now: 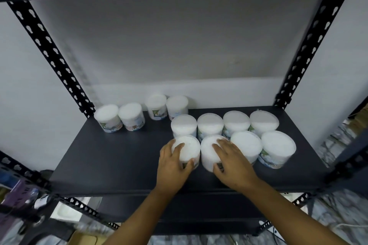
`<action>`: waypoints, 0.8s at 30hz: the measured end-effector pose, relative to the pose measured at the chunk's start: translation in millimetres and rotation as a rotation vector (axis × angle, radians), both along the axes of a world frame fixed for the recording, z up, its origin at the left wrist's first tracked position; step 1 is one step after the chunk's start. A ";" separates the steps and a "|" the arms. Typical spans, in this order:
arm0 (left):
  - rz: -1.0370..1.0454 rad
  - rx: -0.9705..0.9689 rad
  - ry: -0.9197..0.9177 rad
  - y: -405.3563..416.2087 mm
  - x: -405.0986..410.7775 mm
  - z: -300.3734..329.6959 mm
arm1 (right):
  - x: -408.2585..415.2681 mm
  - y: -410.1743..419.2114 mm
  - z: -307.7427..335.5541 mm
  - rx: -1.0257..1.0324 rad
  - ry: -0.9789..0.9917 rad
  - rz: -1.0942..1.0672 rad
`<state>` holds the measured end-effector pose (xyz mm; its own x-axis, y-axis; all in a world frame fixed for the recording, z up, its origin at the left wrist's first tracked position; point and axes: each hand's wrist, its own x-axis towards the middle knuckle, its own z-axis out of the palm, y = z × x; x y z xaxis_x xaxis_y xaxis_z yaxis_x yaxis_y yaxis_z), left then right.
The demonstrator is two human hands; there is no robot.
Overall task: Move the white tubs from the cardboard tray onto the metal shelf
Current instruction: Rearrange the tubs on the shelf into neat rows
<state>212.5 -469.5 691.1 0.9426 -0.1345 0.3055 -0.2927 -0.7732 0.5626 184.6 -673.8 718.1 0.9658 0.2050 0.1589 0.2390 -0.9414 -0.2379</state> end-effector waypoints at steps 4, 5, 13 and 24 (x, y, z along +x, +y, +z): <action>-0.008 -0.015 -0.026 0.4 2.2 -1.4 | 3.6 1.5 0.0 0.004 -0.005 -0.024; -0.012 -0.014 -0.028 0.9 2.7 -1.6 | 4.6 1.8 -0.5 0.001 -0.005 -0.027; -0.027 -0.028 -0.024 2.8 8.6 -2.2 | 8.0 1.6 -3.7 -0.013 -0.005 -0.049; -0.006 0.125 -0.040 3.5 12.4 -1.3 | 8.8 -9.0 -4.4 -0.099 -0.035 -0.010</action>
